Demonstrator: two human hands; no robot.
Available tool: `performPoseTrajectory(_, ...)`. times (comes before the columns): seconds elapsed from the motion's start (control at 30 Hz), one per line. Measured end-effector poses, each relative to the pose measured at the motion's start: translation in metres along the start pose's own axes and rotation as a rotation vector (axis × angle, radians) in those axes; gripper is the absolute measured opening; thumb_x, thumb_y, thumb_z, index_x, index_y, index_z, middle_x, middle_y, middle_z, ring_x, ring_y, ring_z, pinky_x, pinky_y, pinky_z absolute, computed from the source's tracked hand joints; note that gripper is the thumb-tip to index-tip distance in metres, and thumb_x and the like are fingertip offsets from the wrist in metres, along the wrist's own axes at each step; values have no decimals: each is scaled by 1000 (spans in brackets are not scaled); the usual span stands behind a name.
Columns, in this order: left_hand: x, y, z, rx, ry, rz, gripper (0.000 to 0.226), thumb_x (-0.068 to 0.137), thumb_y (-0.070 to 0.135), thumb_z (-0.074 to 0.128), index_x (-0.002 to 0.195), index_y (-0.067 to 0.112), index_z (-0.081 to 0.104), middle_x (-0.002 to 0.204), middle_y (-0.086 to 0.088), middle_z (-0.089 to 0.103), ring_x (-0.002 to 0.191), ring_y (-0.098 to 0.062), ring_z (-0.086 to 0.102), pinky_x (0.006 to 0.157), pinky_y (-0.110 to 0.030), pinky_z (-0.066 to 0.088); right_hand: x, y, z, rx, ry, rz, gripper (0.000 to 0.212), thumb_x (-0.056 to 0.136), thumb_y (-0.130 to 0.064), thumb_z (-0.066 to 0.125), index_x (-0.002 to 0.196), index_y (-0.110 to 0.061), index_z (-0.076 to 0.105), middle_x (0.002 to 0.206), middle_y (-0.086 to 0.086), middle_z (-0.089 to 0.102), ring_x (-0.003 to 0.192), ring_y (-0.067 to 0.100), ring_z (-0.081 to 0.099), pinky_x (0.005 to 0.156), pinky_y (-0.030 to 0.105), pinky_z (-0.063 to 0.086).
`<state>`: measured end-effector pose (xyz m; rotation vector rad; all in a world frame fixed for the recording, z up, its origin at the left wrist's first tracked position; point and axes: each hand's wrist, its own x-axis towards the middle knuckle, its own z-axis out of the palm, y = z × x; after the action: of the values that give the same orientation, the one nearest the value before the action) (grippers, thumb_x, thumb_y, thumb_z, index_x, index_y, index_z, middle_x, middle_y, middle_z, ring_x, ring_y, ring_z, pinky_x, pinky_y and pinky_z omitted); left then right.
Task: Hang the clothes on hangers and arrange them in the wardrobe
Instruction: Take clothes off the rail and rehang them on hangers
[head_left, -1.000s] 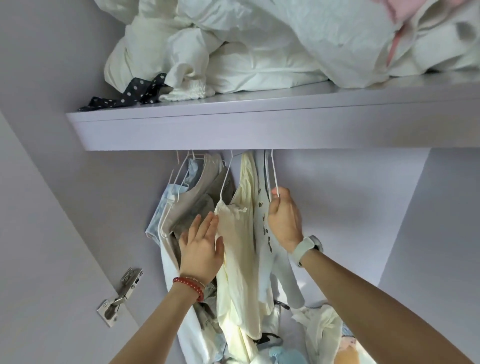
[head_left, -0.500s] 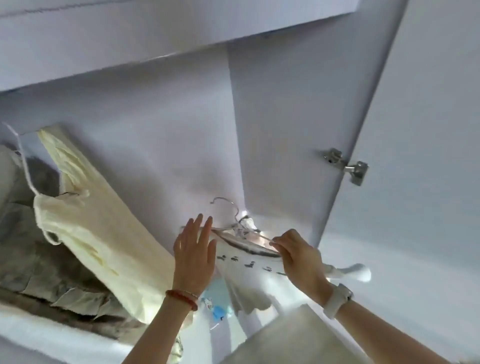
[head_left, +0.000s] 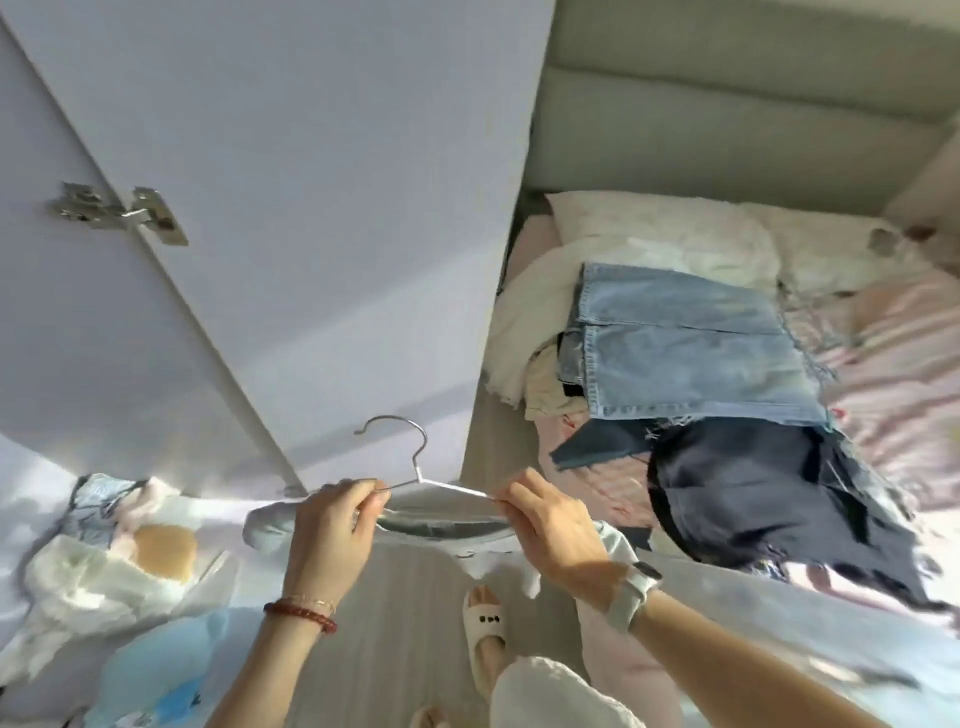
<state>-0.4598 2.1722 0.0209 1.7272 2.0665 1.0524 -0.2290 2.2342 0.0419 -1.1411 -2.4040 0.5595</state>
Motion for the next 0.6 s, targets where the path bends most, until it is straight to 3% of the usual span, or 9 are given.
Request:
performPoseTrajectory(0.17,32,53,52,-59,-48,113,12,80,13,60,80,7,71,77,-6,71,67,-28,63,67,-33,46,-38,35,-35,-72,205,169,29,94,-32,37,96,-15,60,86,3,59,65,20,59,46,36,49)
performPoseTrajectory(0.3,63,108,90,-104,-64,200,6,80,11,67,85,9,70,80,-5,70,70,-29,61,70,-45,50,-53,65,-66,-69,392,267,22,94,-24,45,96,-11,62,86,2,61,62,17,57,44,34,49)
performPoseTrajectory(0.37,79,140,114,-104,-32,279,8,79,12,70,87,10,70,83,-5,69,75,-30,61,73,-43,48,-60,86,-85,-62,513,326,17,91,-17,52,95,-7,64,81,3,61,56,15,54,43,32,48)
performPoseTrajectory(0.5,106,213,166,-63,47,447,27,88,22,51,106,9,67,108,-12,64,103,-33,55,92,-46,40,-74,141,-138,-30,687,444,15,88,-7,55,95,0,66,77,11,60,54,22,53,48,36,49)
performPoseTrajectory(0.6,121,272,214,-51,-14,499,43,88,26,42,127,12,54,136,-16,47,130,-34,34,107,-53,25,-84,194,-189,-21,824,530,17,88,-7,53,96,1,66,76,12,61,58,16,50,54,27,42)
